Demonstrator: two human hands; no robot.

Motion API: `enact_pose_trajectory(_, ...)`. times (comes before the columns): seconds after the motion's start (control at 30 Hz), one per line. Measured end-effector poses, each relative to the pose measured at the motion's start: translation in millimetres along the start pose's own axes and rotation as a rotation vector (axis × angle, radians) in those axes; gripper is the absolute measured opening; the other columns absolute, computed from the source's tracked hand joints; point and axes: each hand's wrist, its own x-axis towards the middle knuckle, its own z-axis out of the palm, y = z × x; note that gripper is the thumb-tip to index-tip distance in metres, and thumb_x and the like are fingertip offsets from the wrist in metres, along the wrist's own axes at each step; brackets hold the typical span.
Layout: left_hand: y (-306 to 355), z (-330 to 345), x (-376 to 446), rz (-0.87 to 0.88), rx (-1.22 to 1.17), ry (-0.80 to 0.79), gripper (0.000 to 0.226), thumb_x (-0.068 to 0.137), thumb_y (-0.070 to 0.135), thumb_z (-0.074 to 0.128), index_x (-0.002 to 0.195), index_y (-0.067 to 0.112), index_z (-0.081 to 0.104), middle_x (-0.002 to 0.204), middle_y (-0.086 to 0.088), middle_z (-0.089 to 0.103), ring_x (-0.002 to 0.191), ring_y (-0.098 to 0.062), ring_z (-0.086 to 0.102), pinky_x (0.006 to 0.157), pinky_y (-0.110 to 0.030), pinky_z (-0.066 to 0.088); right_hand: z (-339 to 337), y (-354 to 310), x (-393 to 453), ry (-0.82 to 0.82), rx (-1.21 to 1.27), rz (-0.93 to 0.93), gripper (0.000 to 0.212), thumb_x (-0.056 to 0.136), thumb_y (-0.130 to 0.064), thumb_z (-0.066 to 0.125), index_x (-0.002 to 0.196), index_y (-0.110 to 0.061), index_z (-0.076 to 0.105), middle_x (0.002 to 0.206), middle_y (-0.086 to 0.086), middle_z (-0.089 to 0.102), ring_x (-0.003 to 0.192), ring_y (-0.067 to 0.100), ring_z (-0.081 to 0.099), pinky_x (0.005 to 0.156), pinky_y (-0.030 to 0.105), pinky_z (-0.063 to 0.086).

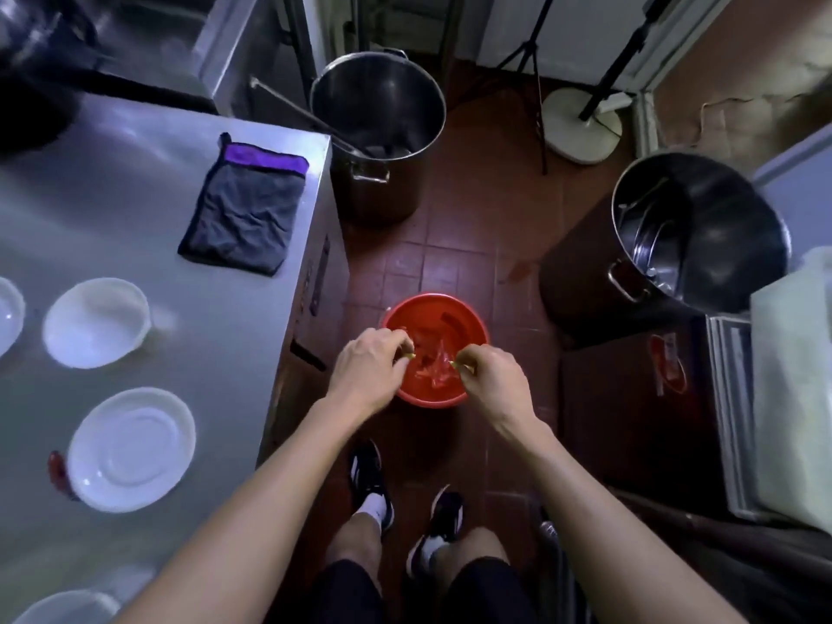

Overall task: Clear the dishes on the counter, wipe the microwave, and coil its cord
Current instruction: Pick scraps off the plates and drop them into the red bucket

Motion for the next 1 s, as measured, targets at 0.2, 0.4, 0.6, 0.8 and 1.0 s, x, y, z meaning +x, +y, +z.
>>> enact_pose_trajectory(0.2, -23, 69, 50, -0.042, 0.008, -0.072, 0.012, 0.086, 0.029, 0.071, 0.093, 0.032, 0.061, 0.082, 0.017, 0.052, 0.086, -0.013, 0.055, 0.078, -0.033, 0.049, 55, 59, 48, -0.055, 0.045, 0.079, 0.011, 0.089, -0.019, 0.067, 0.098, -0.019, 0.072, 0.095, 0.001, 0.071, 0.091, 0.022, 0.063, 0.078, 0.038, 0.053)
enact_pose_trajectory(0.4, -53, 158, 97, -0.063, 0.019, -0.119, 0.012, 0.087, 0.03, 0.069, 0.096, 0.033, 0.063, 0.089, 0.008, 0.055, 0.086, -0.015, 0.058, 0.077, -0.031, 0.049, 131, 124, 87, -0.071, 0.071, 0.102, 0.01, 0.091, -0.021, 0.064, 0.099, -0.022, 0.07, 0.095, -0.004, 0.069, 0.09, 0.019, 0.061, 0.077, 0.037, 0.053)
enact_pose_trajectory(0.6, -94, 241, 131, -0.076, 0.041, -0.152, 0.012, 0.086, 0.03, 0.068, 0.096, 0.032, 0.063, 0.086, 0.004, 0.052, 0.087, -0.022, 0.059, 0.076, -0.034, 0.048, 210, 176, 112, -0.109, 0.073, 0.085, 0.012, 0.091, -0.023, 0.064, 0.102, -0.025, 0.068, 0.097, -0.005, 0.068, 0.091, 0.019, 0.061, 0.079, 0.038, 0.052)
enact_pose_trajectory(0.8, -132, 305, 154, -0.074, 0.077, -0.151, 0.009, 0.085, 0.03, 0.069, 0.093, 0.032, 0.064, 0.084, 0.004, 0.053, 0.085, -0.025, 0.06, 0.073, -0.031, 0.04, 273, 213, 139, -0.105, 0.046, 0.09, 0.013, 0.09, -0.02, 0.062, 0.1, -0.022, 0.068, 0.095, -0.003, 0.068, 0.094, 0.023, 0.058, 0.079, 0.041, 0.05)
enact_pose_trajectory(1.0, -156, 341, 175, 0.157, 0.213, -0.119, 0.006, 0.087, 0.024, 0.065, 0.093, 0.024, 0.066, 0.086, 0.006, 0.067, 0.092, -0.023, 0.053, 0.08, -0.038, 0.038, 316, 227, 170, -0.068, 0.01, 0.025, 0.015, 0.087, -0.019, 0.063, 0.1, -0.021, 0.07, 0.095, -0.002, 0.07, 0.091, 0.025, 0.058, 0.079, 0.043, 0.049)
